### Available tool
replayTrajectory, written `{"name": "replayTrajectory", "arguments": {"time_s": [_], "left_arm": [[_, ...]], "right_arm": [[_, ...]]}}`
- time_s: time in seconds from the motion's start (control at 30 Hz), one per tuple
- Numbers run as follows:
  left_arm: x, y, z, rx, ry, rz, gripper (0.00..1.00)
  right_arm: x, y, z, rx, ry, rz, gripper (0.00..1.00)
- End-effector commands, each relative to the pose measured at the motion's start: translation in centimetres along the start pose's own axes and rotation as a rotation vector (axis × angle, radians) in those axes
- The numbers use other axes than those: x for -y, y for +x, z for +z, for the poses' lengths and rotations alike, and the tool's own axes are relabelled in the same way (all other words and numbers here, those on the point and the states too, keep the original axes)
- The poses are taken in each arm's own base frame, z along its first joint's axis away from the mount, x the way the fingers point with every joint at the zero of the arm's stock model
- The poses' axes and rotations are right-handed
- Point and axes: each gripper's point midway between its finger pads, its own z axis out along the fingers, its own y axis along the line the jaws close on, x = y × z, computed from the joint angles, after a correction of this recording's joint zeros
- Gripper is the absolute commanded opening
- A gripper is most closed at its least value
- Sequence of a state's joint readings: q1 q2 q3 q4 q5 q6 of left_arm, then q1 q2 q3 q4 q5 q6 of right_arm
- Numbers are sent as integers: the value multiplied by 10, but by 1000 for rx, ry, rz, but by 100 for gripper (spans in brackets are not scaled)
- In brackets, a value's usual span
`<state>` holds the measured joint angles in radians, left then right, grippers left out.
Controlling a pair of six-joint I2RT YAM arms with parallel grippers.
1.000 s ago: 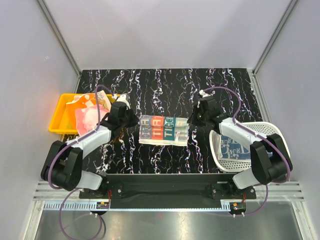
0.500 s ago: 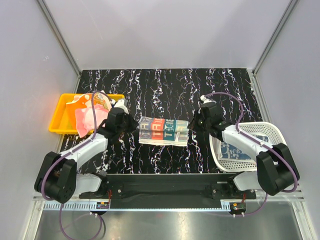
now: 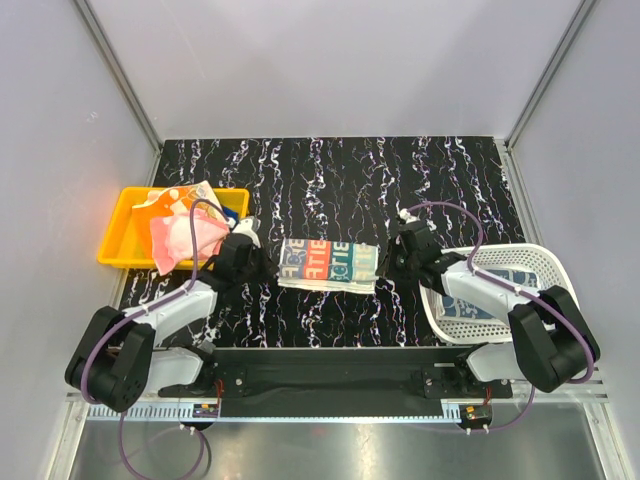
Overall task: Fold and stack the towels
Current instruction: Fold the towel
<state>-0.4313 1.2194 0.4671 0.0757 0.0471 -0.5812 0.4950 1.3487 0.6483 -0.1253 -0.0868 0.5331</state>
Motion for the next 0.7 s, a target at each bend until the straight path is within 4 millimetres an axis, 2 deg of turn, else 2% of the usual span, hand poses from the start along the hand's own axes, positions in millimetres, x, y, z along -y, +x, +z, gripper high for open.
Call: {"name": "replayTrajectory", "arguments": {"time_s": [0.0,0.2,0.37,0.4,0.5,0.57,0.67], "left_arm": [[4,-10,2,66,19,-8,0],[4,-7,2,65,16,-9,0],[1,-1,2,44,5,-7,2],[2,0,1,41,7,-5,6],[3,-2,-5,30,-7,6,20],[2,-13,-14,47,-46,21,29],[1,-20,-28,40,-99,32,32]], "right_arm": [[-2,-5,2,48,3,6,1],[-4,0,2,38,-13,12,2],[-6,5,0,35,-31,15,15],[-6,5,-2,34,-30,18,22],[-9,0,-11,48,-31,20,29],[-9,-7,-22,71,-12,21,33],[-13,-20,-37,98,4,20,34]]}}
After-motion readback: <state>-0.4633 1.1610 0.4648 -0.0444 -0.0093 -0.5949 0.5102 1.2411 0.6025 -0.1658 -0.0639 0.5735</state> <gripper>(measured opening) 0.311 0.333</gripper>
